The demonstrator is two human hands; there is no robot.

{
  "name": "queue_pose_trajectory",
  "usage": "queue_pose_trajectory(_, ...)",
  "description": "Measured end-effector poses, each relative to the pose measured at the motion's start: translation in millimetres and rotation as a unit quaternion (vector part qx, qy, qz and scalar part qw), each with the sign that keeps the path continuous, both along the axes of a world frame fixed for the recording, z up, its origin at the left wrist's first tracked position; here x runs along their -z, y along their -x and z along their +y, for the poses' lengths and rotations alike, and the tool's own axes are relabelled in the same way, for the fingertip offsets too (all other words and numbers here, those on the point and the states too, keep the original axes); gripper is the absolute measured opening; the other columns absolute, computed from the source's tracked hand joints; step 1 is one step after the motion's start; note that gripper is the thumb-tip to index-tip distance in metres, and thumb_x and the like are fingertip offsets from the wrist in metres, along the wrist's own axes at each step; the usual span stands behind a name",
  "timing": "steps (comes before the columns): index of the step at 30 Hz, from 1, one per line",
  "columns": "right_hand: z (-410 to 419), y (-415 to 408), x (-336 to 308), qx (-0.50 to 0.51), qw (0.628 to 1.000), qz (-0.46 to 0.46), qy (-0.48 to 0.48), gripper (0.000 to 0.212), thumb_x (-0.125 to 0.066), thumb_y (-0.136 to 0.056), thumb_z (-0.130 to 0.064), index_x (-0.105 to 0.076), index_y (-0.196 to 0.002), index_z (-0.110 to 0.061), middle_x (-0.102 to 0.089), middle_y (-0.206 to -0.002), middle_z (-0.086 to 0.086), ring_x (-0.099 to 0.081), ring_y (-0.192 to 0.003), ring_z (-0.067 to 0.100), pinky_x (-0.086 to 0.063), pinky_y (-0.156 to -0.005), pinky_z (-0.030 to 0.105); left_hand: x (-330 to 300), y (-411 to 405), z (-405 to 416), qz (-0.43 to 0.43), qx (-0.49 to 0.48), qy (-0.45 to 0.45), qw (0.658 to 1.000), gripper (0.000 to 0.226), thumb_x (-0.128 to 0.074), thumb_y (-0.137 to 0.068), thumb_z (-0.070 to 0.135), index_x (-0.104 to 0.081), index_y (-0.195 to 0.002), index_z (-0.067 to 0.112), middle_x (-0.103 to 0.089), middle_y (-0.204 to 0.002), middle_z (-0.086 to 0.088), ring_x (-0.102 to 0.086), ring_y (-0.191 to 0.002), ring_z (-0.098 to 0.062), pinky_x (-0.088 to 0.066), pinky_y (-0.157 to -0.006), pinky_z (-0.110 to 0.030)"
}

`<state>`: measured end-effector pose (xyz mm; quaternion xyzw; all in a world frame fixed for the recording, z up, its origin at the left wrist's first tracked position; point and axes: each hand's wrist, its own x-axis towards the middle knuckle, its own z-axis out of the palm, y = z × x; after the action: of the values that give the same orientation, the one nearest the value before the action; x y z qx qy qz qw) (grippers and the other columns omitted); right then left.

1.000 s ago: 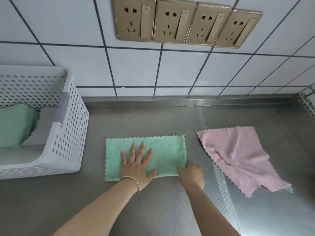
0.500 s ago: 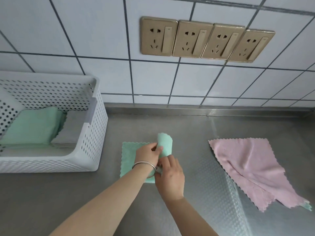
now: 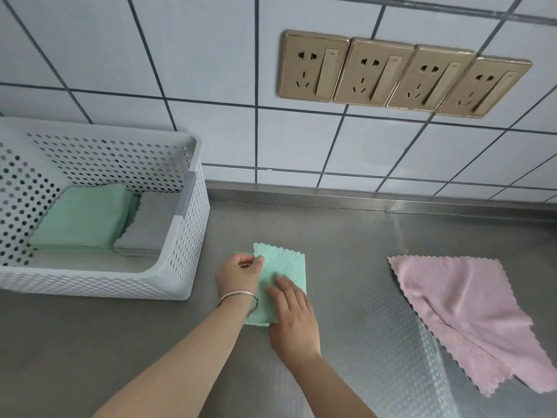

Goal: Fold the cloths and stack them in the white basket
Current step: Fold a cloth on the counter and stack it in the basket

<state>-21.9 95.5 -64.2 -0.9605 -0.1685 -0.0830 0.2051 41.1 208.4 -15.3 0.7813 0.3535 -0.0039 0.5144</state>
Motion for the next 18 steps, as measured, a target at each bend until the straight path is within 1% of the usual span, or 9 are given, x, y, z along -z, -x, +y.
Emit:
queue_pose_trajectory(1,-1.6,-0.6,1.1,0.005,0.999,0.027,0.017,0.070,-0.062,-0.053,-0.007,-0.047,-0.120,-0.020,-0.057,-0.132,0.003,-0.042,-0.125,0.018,-0.039,-0.103,0.034,0.8,-0.6,2.9,0.002,-0.009,-0.007,1.000,0.016,-0.068,-0.080,0.025,-0.069,-0.087,0.010,-0.064,-0.078,0.001,-0.055,-0.072,-0.014,-0.037,-0.070,-0.020)
queue_pose_trajectory(2,-2.9,-0.9,1.4,0.009,0.998,0.058,0.038,0.082,-0.070,-0.047,-0.006,-0.046,-0.124,-0.021,-0.056,-0.133,0.002,-0.045,-0.126,0.019,-0.044,-0.102,0.035,2.5,-0.9,5.6,0.002,-0.016,-0.013,1.000,0.017,-0.068,-0.080,0.025,-0.069,-0.087,0.010,-0.064,-0.078,0.001,-0.055,-0.072,-0.014,-0.036,-0.069,-0.019)
queue_pose_trajectory(4,-3.8,-0.5,2.0,0.020,0.992,0.099,0.075,0.094,-0.078,-0.040,-0.008,-0.044,-0.127,-0.023,-0.057,-0.132,0.000,-0.051,-0.124,0.020,-0.051,-0.094,0.038,5.6,-0.7,10.7,-0.001,-0.025,-0.024,0.999,0.019,-0.068,-0.081,0.026,-0.071,-0.086,0.008,-0.067,-0.080,-0.002,-0.054,-0.071,-0.014,-0.035,-0.067,-0.020)
queue_pose_trajectory(6,-3.1,0.9,5.6,0.022,0.988,0.114,0.098,0.097,-0.080,-0.038,-0.010,-0.044,-0.127,-0.023,-0.057,-0.132,0.000,-0.048,-0.125,0.020,-0.051,-0.092,0.039,11.1,0.6,15.2,-0.002,-0.033,-0.037,0.999,0.019,-0.067,-0.081,0.026,-0.071,-0.085,0.008,-0.069,-0.083,-0.004,-0.054,-0.072,-0.015,-0.036,-0.068,-0.021)
queue_pose_trajectory(9,-1.7,3.7,9.4,0.011,0.987,0.115,0.109,0.099,-0.081,-0.039,-0.009,-0.043,-0.128,-0.023,-0.057,-0.133,0.000,-0.037,-0.127,0.020,-0.051,-0.092,0.040,20.4,3.6,21.1,-0.003,-0.045,-0.063,0.997,0.016,-0.067,-0.081,0.024,-0.070,-0.083,0.008,-0.071,-0.086,-0.006,-0.054,-0.072,-0.015,-0.036,-0.068,-0.021)
queue_pose_trajectory(12,0.4,4.6,8.5,-0.001,0.987,0.110,0.114,0.102,-0.083,-0.036,-0.010,-0.042,-0.128,-0.022,-0.058,-0.132,0.001,-0.036,-0.126,0.020,-0.050,-0.092,0.040,27.9,3.7,25.6,-0.008,-0.038,-0.085,0.996,0.015,-0.067,-0.081,0.023,-0.070,-0.082,0.008,-0.072,-0.086,-0.006,-0.058,-0.074,-0.018,-0.040,-0.069,-0.023)
queue_pose_trajectory(14,1.1,5.4,6.6,-0.009,0.988,0.105,0.114,0.103,-0.085,-0.034,-0.012,-0.042,-0.128,-0.021,-0.059,-0.131,0.002,-0.040,-0.125,0.020,-0.051,-0.091,0.038,31.4,3.0,27.6,-0.020,-0.022,-0.105,0.994,0.014,-0.067,-0.081,0.021,-0.070,-0.081,0.007,-0.072,-0.085,-0.008,-0.063,-0.080,-0.024,-0.042,-0.072,-0.025)
queue_pose_trajectory(17,0.1,7.1,3.5,-0.022,0.988,0.108,0.104,0.101,-0.084,-0.035,-0.012,-0.043,-0.127,-0.022,-0.061,-0.128,0.001,-0.058,-0.117,0.019,-0.054,-0.085,0.030,36.3,3.4,29.3,-0.054,0.018,-0.148,0.987,0.013,-0.068,-0.080,0.019,-0.068,-0.078,0.006,-0.070,-0.082,-0.009,-0.063,-0.079,-0.027,-0.045,-0.073,-0.029)
queue_pose_trajectory(18,-0.5,7.3,2.8,-0.026,0.989,0.108,0.101,0.101,-0.083,-0.035,-0.012,-0.044,-0.127,-0.023,-0.061,-0.128,0.001,-0.061,-0.113,0.019,-0.054,-0.083,0.028,37.4,3.3,30.2,-0.061,0.028,-0.157,0.985,0.013,-0.068,-0.080,0.019,-0.067,-0.078,0.006,-0.069,-0.082,-0.008,-0.063,-0.079,-0.027,-0.046,-0.073,-0.030)
